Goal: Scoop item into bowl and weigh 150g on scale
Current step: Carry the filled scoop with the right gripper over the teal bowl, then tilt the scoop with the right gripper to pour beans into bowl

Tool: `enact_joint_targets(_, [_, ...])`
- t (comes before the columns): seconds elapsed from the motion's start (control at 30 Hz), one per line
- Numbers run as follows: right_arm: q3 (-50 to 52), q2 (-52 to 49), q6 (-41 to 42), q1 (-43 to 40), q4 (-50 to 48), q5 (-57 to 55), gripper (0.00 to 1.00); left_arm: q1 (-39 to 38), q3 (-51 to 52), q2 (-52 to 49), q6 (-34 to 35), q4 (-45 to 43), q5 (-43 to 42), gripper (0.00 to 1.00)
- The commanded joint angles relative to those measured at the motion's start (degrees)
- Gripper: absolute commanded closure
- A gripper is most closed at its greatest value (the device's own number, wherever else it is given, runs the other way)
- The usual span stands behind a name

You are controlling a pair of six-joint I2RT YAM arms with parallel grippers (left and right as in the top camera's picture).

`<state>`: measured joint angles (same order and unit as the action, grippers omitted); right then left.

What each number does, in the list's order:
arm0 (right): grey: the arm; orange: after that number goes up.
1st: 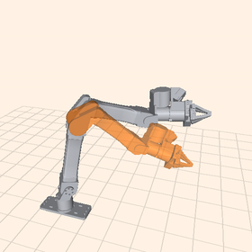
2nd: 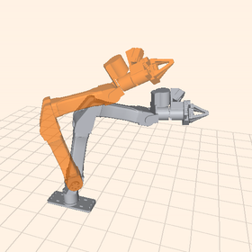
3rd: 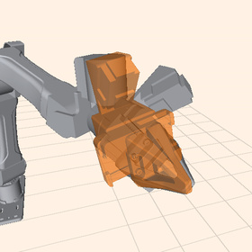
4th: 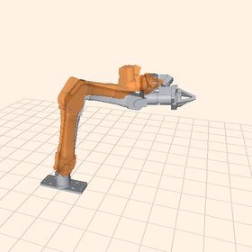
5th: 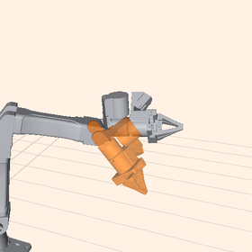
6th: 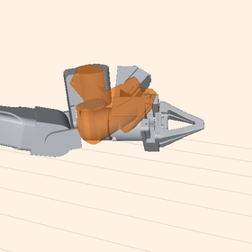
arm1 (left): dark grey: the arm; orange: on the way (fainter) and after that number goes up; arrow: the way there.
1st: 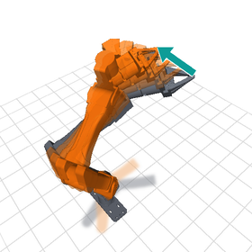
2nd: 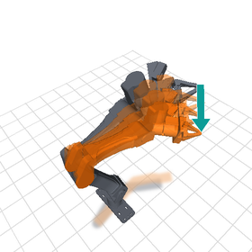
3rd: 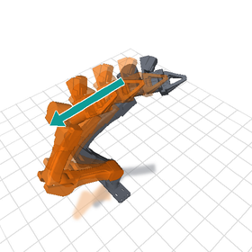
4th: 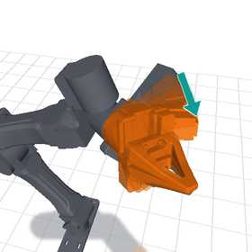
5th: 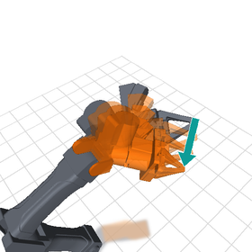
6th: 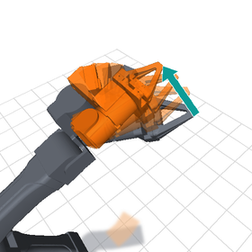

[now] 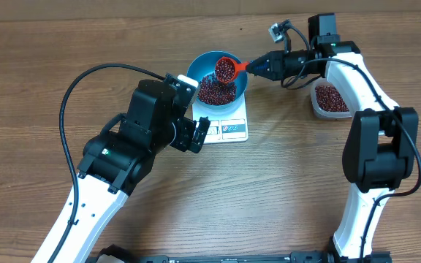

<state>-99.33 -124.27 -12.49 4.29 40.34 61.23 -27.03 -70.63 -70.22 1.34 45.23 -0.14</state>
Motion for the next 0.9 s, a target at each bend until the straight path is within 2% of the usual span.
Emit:
enact_joint_targets(0.0, [-1.7,0.7,-5.0,0.9,-0.1,-2.1,0.97,-0.2,0.4,-0.2,0.4,0.0,0.6,0.00])
enact_joint_targets(0.53, [-1.7,7.4,-22.4,3.6,3.1,-12.0,0.96,-0.2,0.4,-0.2,0.4,0.0,0.6,0.00])
enact_joint_targets(0.87, [-1.7,9.4,-30.5,7.1,6.2,-24.2,0.96,-0.2,0.4,-0.2,0.4,0.0,0.6,0.00])
